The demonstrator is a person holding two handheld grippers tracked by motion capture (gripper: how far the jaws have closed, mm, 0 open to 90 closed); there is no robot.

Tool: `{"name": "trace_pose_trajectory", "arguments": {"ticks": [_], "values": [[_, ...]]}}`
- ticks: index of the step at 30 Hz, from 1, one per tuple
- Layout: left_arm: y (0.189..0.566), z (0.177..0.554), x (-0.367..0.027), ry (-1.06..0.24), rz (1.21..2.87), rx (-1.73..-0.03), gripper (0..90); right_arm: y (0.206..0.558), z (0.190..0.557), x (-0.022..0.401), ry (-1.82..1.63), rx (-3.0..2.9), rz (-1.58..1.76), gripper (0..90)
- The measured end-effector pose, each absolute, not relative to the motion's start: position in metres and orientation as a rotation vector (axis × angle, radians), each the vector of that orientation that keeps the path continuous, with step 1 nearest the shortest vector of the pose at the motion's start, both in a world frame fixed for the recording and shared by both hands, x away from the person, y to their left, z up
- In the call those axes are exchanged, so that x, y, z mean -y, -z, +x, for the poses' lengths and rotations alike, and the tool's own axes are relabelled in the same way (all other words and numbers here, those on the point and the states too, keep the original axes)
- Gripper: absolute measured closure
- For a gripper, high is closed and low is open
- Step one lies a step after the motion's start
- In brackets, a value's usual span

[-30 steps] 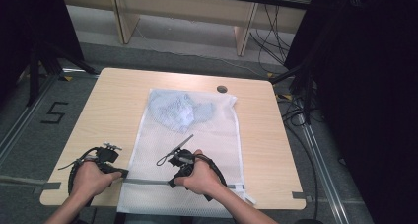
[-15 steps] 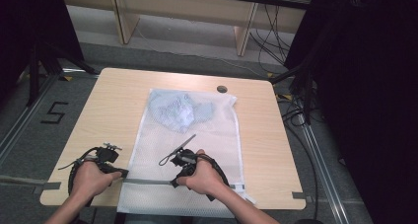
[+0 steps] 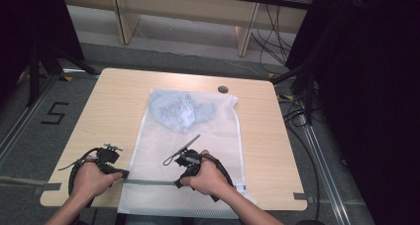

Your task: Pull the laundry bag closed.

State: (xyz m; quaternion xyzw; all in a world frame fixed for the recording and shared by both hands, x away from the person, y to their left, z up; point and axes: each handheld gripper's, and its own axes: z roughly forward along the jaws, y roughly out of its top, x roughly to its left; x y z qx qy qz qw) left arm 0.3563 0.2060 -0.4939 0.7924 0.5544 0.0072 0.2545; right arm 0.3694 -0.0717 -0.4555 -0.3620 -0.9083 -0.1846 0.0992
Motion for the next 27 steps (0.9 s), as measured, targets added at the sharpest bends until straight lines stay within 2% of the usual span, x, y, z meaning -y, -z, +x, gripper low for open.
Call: {"name": "trace_pose_trajectory", "arguments": {"ticks": [27], "values": [[0.494, 0.356, -0.206, -0.018, 2.151, -1.507, 90.0, 0.454, 0.370, 0.083, 0.536, 2.679, -1.097, 87.1]]}}
